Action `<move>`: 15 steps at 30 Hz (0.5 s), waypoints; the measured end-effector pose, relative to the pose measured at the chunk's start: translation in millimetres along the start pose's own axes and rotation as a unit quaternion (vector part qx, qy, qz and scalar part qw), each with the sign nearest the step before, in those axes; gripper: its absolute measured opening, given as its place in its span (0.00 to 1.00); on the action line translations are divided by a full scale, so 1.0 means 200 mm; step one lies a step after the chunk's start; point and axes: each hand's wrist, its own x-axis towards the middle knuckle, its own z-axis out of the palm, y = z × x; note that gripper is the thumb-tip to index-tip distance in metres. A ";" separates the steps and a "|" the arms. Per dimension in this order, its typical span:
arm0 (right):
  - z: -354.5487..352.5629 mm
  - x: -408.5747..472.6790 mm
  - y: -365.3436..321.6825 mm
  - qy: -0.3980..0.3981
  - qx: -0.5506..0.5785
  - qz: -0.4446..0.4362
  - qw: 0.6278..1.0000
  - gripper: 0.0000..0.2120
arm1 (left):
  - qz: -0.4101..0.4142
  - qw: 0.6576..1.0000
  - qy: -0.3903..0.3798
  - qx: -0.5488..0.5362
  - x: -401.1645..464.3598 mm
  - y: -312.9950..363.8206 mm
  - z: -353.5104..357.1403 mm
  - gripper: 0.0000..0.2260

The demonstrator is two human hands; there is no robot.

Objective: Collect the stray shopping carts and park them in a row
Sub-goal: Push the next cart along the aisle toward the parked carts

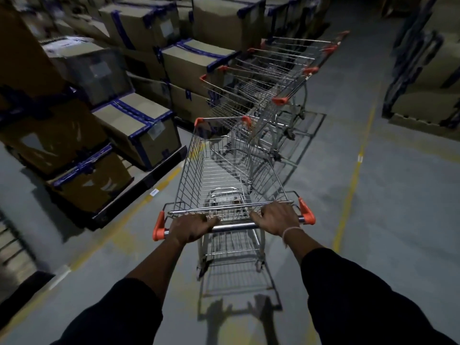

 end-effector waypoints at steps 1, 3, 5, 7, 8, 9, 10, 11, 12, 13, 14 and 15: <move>-0.02 0.08 0.05 -0.001 -0.003 -0.006 1.000 0.42 | -0.004 1.000 -0.001 -0.001 0.07 0.02 -0.02 0.34; -0.07 0.24 0.14 -0.003 -0.010 -0.021 1.000 0.41 | -0.019 1.000 -0.007 -0.007 0.21 0.07 -0.07 0.32; -0.11 0.40 0.22 -0.008 -0.017 -0.040 0.999 0.42 | -0.040 0.999 -0.008 -0.020 0.35 0.12 -0.12 0.34; -0.15 0.57 0.30 -0.011 -0.022 -0.060 0.998 0.42 | -0.067 0.997 0.000 -0.037 0.49 0.16 -0.16 0.38; -0.17 0.64 0.34 -0.011 -0.028 -0.074 0.997 0.42 | -0.080 0.996 0.007 -0.045 0.54 0.19 -0.17 0.39; -0.18 0.72 0.38 -0.012 -0.035 -0.089 0.995 0.42 | -0.092 0.994 0.013 -0.050 0.59 0.21 -0.19 0.40; -0.20 0.79 0.42 -0.012 -0.040 -0.101 0.994 0.41 | -0.099 0.994 0.017 -0.052 0.63 0.24 -0.21 0.39; -0.22 0.86 0.46 -0.010 -0.043 -0.112 0.993 0.40 | -0.109 0.992 0.021 -0.052 0.67 0.27 -0.22 0.39; -0.23 0.94 0.48 -0.010 -0.045 -0.124 0.991 0.40 | -0.120 0.991 0.026 -0.050 0.72 0.28 -0.23 0.39; -0.25 1.01 0.51 -0.009 -0.044 -0.137 0.990 0.40 | -0.134 0.989 0.033 -0.048 0.76 0.30 -0.24 0.39; -0.27 1.07 0.53 -0.008 -0.048 -0.150 0.987 0.41 | -0.146 0.987 0.042 -0.048 0.80 0.31 -0.24 0.39; -0.28 1.13 0.54 -0.007 -0.056 -0.164 0.985 0.42 | -0.159 0.984 0.052 -0.054 0.83 0.32 -0.25 0.41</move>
